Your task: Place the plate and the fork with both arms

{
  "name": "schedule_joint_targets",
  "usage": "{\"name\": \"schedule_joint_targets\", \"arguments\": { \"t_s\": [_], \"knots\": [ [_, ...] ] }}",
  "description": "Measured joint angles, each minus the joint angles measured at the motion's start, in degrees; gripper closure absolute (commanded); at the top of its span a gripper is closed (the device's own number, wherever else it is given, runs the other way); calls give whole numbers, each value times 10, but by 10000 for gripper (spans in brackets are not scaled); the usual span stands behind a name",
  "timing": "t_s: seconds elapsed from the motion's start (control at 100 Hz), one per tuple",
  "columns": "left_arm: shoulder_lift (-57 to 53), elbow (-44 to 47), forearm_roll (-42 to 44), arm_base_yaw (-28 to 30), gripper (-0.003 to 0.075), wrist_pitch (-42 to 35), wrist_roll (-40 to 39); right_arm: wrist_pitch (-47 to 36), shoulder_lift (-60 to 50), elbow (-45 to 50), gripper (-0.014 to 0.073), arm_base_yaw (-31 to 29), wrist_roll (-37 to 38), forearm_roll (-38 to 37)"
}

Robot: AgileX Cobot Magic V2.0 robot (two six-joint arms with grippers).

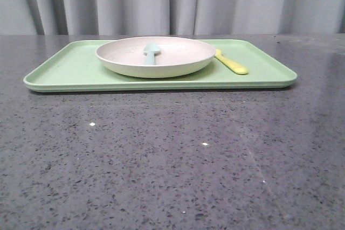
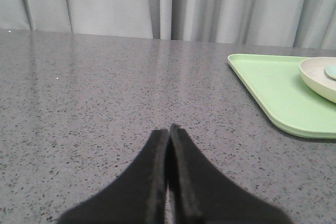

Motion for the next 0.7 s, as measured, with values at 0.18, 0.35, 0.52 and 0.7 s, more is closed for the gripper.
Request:
{"name": "schedule_joint_targets", "arguments": {
  "t_s": [0.18, 0.35, 0.52, 0.7],
  "knots": [
    [0, 0, 0, 0, 741, 0, 0, -85, -38, 71, 660, -36, -7, 9],
    [0, 0, 0, 0, 741, 0, 0, -120, -89, 127, 660, -53, -7, 9],
    [0, 0, 0, 0, 741, 0, 0, -127, -133, 149, 660, -54, -7, 10],
    [0, 0, 0, 0, 741, 0, 0, -125, -142, 153, 660, -54, -7, 11]
  ]
}}
